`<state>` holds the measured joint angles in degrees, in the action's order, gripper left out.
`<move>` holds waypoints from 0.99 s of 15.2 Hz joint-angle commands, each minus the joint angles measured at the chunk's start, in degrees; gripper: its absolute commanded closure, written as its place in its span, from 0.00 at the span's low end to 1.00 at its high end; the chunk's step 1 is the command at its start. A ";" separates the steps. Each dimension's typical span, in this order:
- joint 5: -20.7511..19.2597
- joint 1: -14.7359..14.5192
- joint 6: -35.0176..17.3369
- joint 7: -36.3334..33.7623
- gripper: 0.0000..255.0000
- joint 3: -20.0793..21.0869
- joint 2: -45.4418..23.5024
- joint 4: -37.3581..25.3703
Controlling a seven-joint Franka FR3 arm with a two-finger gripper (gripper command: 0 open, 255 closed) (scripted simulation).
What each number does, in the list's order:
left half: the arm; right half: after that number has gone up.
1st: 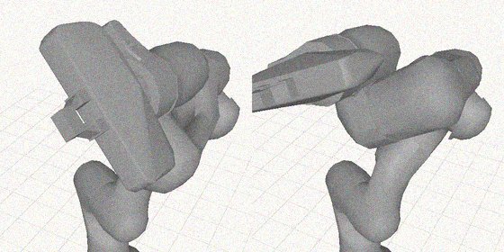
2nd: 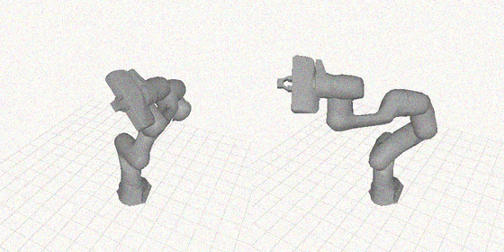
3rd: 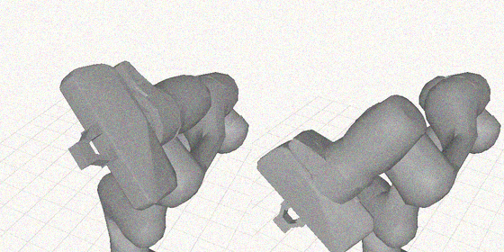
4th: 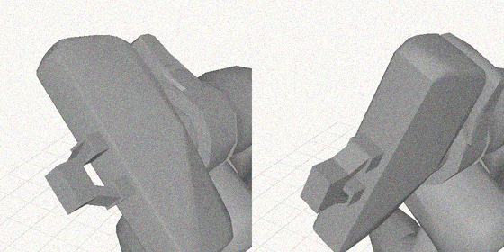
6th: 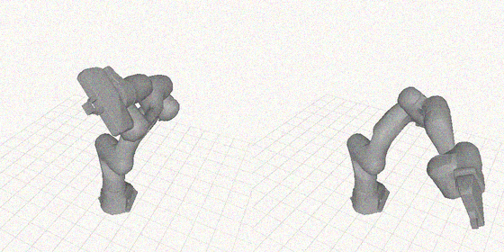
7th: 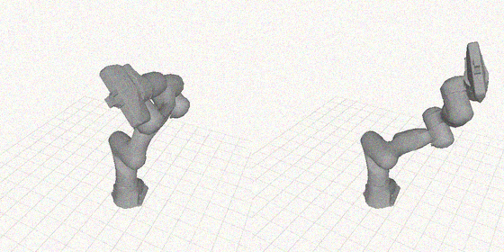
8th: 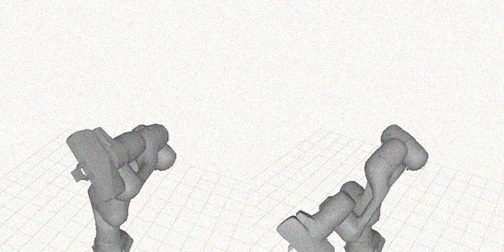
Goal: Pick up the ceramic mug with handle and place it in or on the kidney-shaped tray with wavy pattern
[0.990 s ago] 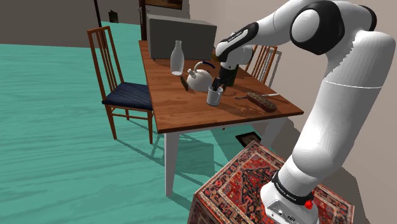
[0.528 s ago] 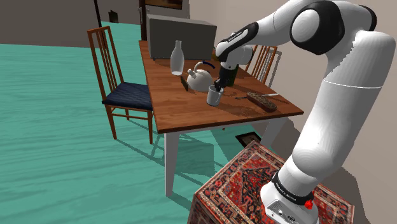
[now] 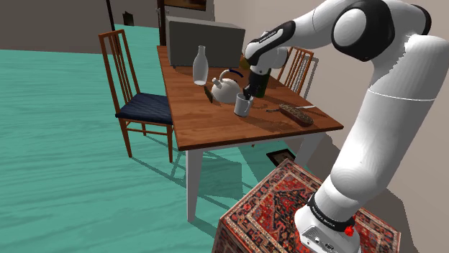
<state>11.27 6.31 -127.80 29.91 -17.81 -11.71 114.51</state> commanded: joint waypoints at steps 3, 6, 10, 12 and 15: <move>-0.98 -0.17 2.75 -0.84 1.00 -0.23 1.74 -1.17; -1.57 -0.25 4.81 -1.37 1.00 -0.35 2.73 -2.32; -2.25 -0.32 7.59 -2.01 1.00 -0.47 3.89 -4.05; -2.55 -0.35 8.99 -2.30 1.00 -0.51 4.40 -4.99; -2.95 -0.38 11.12 -2.71 1.00 -0.57 5.08 -6.50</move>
<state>8.46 5.92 -117.44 27.31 -18.34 -6.86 108.55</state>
